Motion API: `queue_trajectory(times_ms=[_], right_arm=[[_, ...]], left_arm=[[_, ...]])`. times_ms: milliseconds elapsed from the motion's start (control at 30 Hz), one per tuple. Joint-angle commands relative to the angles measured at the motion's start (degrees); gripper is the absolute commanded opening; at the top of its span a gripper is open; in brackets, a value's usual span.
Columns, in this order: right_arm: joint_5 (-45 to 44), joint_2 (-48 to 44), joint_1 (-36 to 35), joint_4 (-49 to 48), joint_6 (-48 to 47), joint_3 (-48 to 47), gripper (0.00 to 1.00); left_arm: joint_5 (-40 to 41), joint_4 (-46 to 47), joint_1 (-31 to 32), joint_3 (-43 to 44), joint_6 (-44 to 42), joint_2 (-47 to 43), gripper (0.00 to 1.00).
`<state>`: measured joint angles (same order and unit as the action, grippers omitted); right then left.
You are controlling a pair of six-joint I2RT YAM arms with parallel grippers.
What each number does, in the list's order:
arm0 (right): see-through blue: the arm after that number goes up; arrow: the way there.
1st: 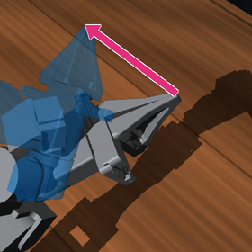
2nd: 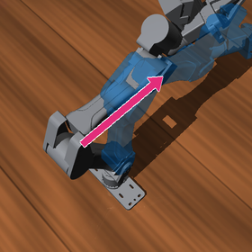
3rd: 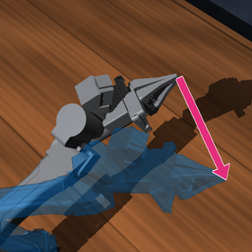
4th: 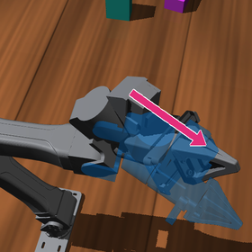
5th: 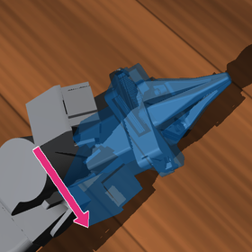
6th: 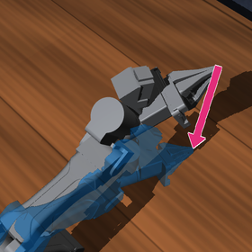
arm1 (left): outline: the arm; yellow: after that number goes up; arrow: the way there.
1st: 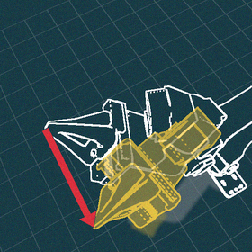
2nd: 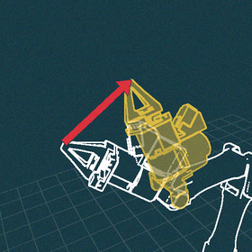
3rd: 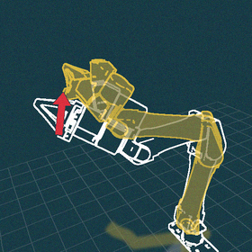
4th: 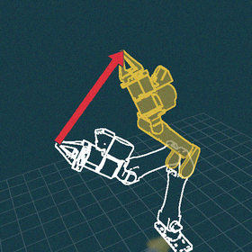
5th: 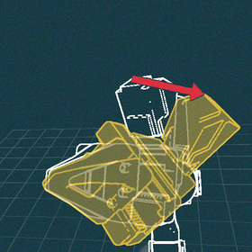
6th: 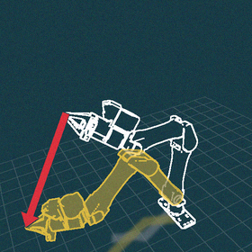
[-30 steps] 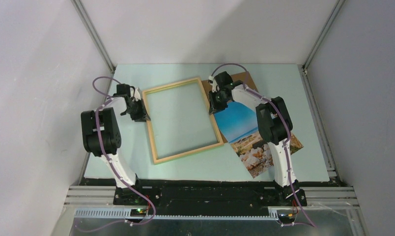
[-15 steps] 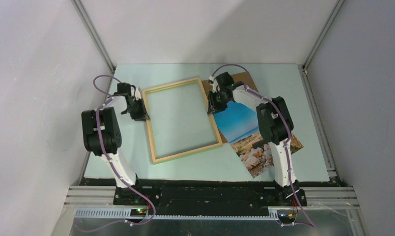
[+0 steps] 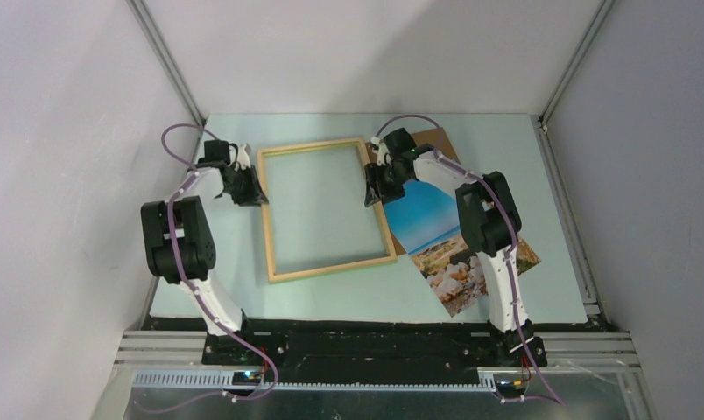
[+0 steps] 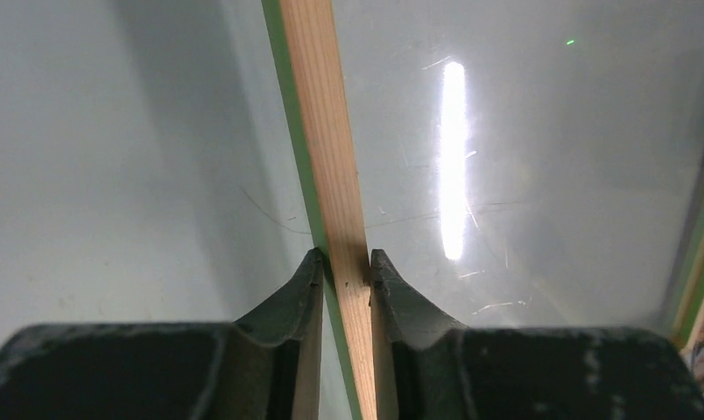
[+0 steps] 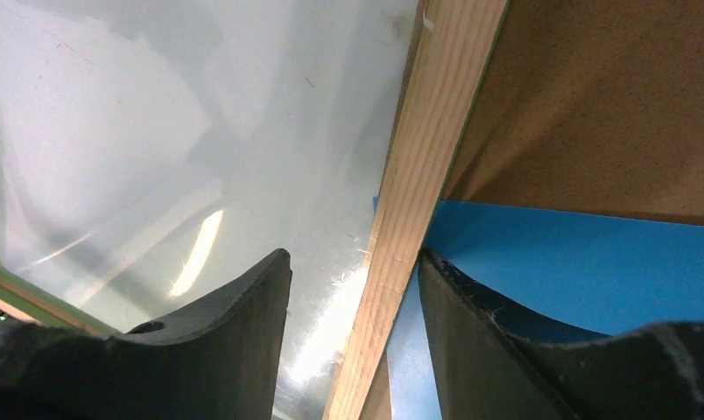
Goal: Put the photo into the frame
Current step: Adjust the photo frame at the center of the board.
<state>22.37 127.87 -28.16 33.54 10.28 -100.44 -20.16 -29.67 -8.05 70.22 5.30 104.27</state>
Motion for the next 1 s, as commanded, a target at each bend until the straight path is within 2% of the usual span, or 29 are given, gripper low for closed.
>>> queue_trajectory(times_ms=[0, 100, 233, 300, 367, 500, 700, 933, 967], right_arm=[[3.2, 1.8, -0.3, -1.3, -0.6, -3.1, 0.58], [3.9, 2.2, -0.1, -1.3, -0.5, -3.4, 0.53], [4.6, 2.6, 0.1, -1.3, -0.3, -4.0, 0.41], [5.1, 2.9, 0.2, -1.3, -0.1, -4.4, 0.32], [6.0, 3.2, 0.4, -1.3, 0.3, -4.5, 0.18], [8.2, 3.7, 0.9, -2.1, 1.4, -4.5, 0.0], [12.0, 3.8, 2.0, -4.4, 3.9, -3.5, 0.0], [10.7, 3.2, 2.7, -4.0, 3.4, -2.8, 0.0], [10.0, 3.0, 2.7, -4.0, 2.7, -2.7, 0.07]], left_arm=[[-11.1, 0.2, 1.5, 3.3, -1.3, -5.6, 0.0], [-12.2, -0.1, 1.5, 3.5, -1.4, -6.5, 0.0], [-13.3, -0.2, 1.5, 3.7, -1.5, -7.0, 0.0], [-13.8, -0.2, 1.5, 3.7, -1.5, -7.0, 0.0], [-14.4, -0.2, 1.5, 3.8, -1.4, -6.9, 0.0], [-14.9, -0.2, 1.5, 4.0, -1.2, -6.4, 0.0], [-15.3, -0.2, 1.5, 4.5, -0.8, -5.8, 0.0], [-16.4, -0.2, 1.5, 4.9, -0.1, -4.6, 0.0], [-16.5, -0.3, 1.5, 4.9, 0.1, -4.6, 0.0]])
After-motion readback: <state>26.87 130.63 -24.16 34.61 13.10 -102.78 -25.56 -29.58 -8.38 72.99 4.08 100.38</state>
